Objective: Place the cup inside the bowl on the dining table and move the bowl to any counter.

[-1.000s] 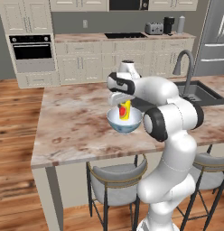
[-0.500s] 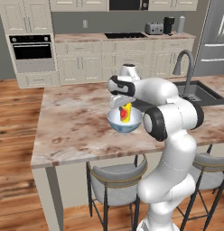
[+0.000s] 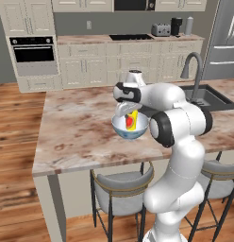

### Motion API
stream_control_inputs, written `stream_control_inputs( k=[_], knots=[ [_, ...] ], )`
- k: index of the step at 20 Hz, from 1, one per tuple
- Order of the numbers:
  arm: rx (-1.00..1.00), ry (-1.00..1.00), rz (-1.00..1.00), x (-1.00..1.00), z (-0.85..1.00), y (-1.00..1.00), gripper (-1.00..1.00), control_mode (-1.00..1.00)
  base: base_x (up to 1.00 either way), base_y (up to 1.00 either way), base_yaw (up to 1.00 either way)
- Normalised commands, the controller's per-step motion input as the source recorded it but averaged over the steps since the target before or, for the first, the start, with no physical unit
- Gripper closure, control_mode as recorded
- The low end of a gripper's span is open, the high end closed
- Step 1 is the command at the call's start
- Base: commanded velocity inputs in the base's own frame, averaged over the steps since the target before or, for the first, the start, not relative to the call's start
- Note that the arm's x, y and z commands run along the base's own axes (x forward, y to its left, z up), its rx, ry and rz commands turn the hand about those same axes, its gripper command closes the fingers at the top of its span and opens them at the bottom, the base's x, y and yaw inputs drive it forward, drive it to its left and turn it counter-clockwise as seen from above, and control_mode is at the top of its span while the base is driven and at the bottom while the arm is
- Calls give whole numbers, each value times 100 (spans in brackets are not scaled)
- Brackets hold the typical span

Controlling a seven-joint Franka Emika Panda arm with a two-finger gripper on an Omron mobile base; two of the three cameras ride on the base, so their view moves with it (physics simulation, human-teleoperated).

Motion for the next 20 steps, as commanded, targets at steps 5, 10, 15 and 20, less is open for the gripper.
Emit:
stream_control_inputs(
  k=[5, 10, 15, 20],
  knots=[
    [0, 0, 3, 0, -14, 0, 100, -100, 0, 0, 0],
    [0, 0, 3, -1, -12, 0, 100, -100, 0, 0, 0],
    [0, 0, 3, -1, -10, 0, 100, -100, 0, 0, 0],
    [0, 0, 2, -3, -7, 0, 100, -100, 0, 0, 0]
  ],
)
